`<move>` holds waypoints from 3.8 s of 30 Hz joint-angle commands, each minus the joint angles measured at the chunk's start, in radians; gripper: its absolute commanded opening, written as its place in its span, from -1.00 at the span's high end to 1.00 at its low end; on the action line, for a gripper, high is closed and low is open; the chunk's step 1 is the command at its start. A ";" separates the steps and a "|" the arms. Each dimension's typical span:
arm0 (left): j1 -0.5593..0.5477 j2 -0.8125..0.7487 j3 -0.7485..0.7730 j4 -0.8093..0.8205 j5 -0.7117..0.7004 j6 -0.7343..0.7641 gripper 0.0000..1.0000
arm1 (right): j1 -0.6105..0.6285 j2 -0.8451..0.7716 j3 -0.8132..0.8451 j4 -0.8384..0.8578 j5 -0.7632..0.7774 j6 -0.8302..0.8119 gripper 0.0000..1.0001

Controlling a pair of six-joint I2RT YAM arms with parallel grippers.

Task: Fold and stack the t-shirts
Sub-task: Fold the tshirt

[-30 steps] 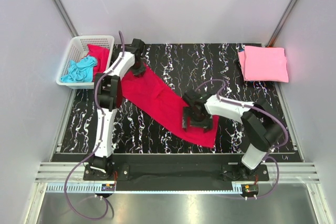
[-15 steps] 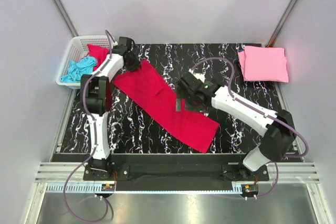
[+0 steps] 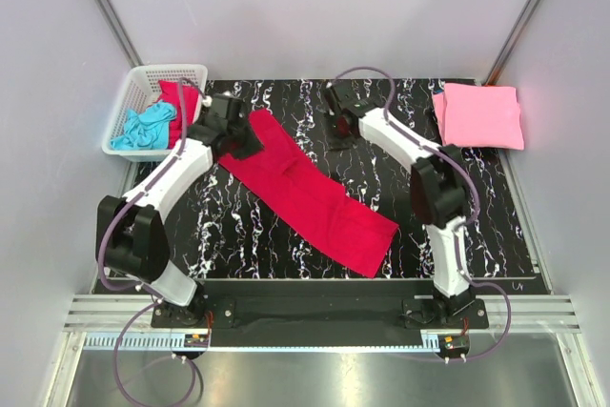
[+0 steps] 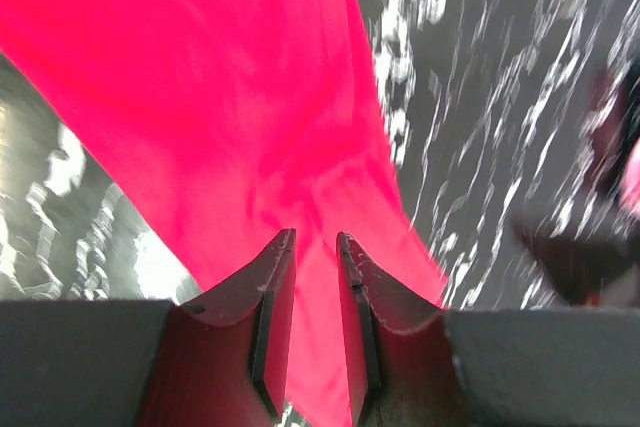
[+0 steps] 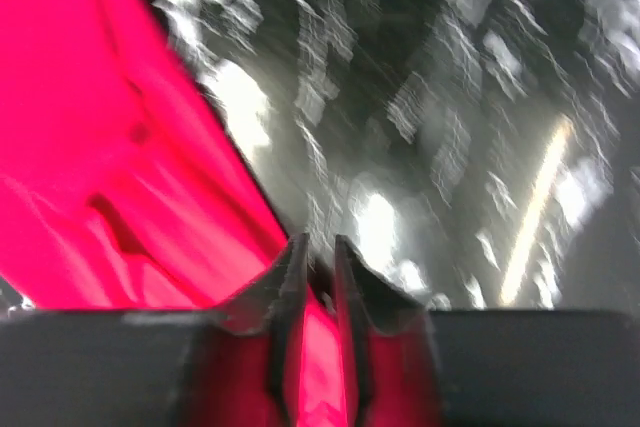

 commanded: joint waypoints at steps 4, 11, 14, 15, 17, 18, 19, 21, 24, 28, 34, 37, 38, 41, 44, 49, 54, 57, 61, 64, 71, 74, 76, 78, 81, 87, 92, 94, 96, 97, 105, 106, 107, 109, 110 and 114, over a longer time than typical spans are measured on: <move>-0.073 -0.005 -0.103 -0.011 0.063 0.018 0.45 | 0.005 0.225 0.332 0.070 -0.307 -0.145 -0.01; -0.089 -0.012 -0.191 -0.009 0.098 0.044 0.46 | -0.022 0.405 0.492 0.181 -0.658 -0.088 -0.27; -0.114 0.015 -0.191 -0.008 0.140 0.054 0.47 | -0.022 0.510 0.616 0.193 -0.816 -0.061 -0.25; -0.125 0.021 -0.188 -0.008 0.144 0.064 0.47 | -0.022 0.534 0.646 0.201 -0.859 -0.048 -0.22; -0.149 0.036 -0.189 -0.008 0.146 0.064 0.48 | -0.022 0.602 0.722 0.210 -0.942 -0.010 -0.18; -0.154 0.042 -0.189 -0.008 0.149 0.067 0.48 | -0.022 0.619 0.742 0.211 -0.965 -0.001 -0.14; -0.158 0.047 -0.189 -0.008 0.152 0.067 0.48 | -0.022 0.633 0.759 0.213 -0.982 0.019 -0.14; -0.158 0.059 -0.191 -0.008 0.154 0.065 0.49 | -0.022 0.656 0.759 0.216 -1.005 0.032 -0.15; -0.163 0.073 -0.183 -0.008 0.161 0.070 0.49 | -0.022 0.670 0.735 0.216 -1.019 0.030 -0.18; -0.177 0.088 -0.174 -0.008 0.164 0.070 0.49 | -0.020 0.703 0.727 0.214 -1.033 0.035 -0.18; -0.194 0.075 -0.194 -0.008 0.166 0.067 0.49 | -0.023 0.751 0.767 0.185 -0.840 0.009 -0.22; -0.200 0.062 -0.206 -0.009 0.160 0.068 0.49 | -0.026 0.766 0.826 0.130 -0.686 -0.031 -0.35; -0.200 0.056 -0.211 -0.011 0.160 0.071 0.49 | -0.026 0.775 0.844 0.092 -0.604 -0.045 -0.38; -0.201 0.050 -0.211 -0.014 0.158 0.073 0.49 | -0.031 0.775 0.871 0.049 -0.461 -0.089 -0.41; -0.205 0.050 -0.205 -0.020 0.154 0.076 0.49 | -0.048 0.763 0.868 0.024 -0.331 -0.109 -0.43; -0.212 0.048 -0.197 -0.023 0.164 0.077 0.49 | -0.115 0.748 0.865 -0.019 -0.217 -0.029 -0.49; -0.252 0.064 -0.159 -0.018 0.267 0.128 0.49 | -0.179 0.745 0.862 -0.026 -0.154 0.033 -0.49; -0.295 0.080 -0.128 0.011 0.344 0.156 0.48 | -0.198 0.771 0.903 -0.025 -0.187 0.055 -0.50; -0.336 0.108 -0.110 0.063 0.425 0.150 0.47 | -0.207 0.792 0.953 0.010 -0.320 0.027 -0.63; -0.355 0.119 -0.134 0.182 0.519 0.122 0.46 | -0.213 0.749 0.930 0.076 -0.365 0.000 -0.82; -0.442 0.199 -0.163 0.443 0.625 -0.005 0.43 | -0.230 0.622 0.884 0.118 -0.313 -0.034 -0.94; -0.487 0.290 -0.113 0.440 0.566 -0.018 0.43 | -0.233 0.529 0.758 0.090 -0.257 -0.056 -0.97; -0.519 0.368 -0.064 0.395 0.496 -0.008 0.46 | -0.233 0.487 0.684 0.063 -0.258 -0.089 -0.99; -0.560 0.415 0.000 0.330 0.359 0.031 0.50 | -0.233 0.479 0.669 0.037 -0.252 -0.112 -0.99; -0.619 0.478 0.074 0.172 0.155 0.065 0.54 | -0.233 0.484 0.681 0.001 -0.250 -0.120 -0.99; -0.665 0.505 0.096 -0.052 -0.097 0.056 0.55 | -0.233 0.515 0.729 -0.022 -0.267 -0.119 -1.00; -0.674 0.443 0.018 -0.172 -0.187 0.030 0.55 | -0.242 0.554 0.759 -0.026 -0.270 -0.113 -1.00; -0.677 0.415 -0.046 -0.187 -0.190 0.013 0.55 | -0.245 0.580 0.775 -0.029 -0.276 -0.106 -1.00; -0.688 0.375 -0.109 -0.187 -0.193 0.004 0.54 | -0.249 0.593 0.788 -0.034 -0.273 -0.102 -0.99; -0.692 0.364 -0.128 -0.187 -0.193 -0.005 0.54 | -0.249 0.596 0.788 -0.037 -0.273 -0.099 -0.99; -0.734 0.321 -0.221 -0.189 -0.139 -0.005 0.54 | -0.249 0.568 0.715 -0.039 -0.264 -0.083 -0.99; -0.738 0.303 -0.232 -0.190 -0.141 -0.010 0.54 | -0.249 0.561 0.707 -0.037 -0.263 -0.088 -0.99; -0.743 0.291 -0.249 -0.190 -0.148 -0.013 0.54 | -0.250 0.556 0.694 -0.039 -0.261 -0.093 -0.99; -0.744 0.265 -0.264 -0.189 -0.164 -0.033 0.53 | -0.249 0.539 0.686 -0.037 -0.258 -0.102 -1.00; -0.744 0.230 -0.268 -0.187 -0.188 -0.038 0.52 | -0.250 0.524 0.681 -0.039 -0.244 -0.106 -1.00; -0.744 0.102 -0.257 -0.160 -0.274 -0.056 0.43 | -0.250 0.428 0.646 0.002 -0.154 -0.131 -0.99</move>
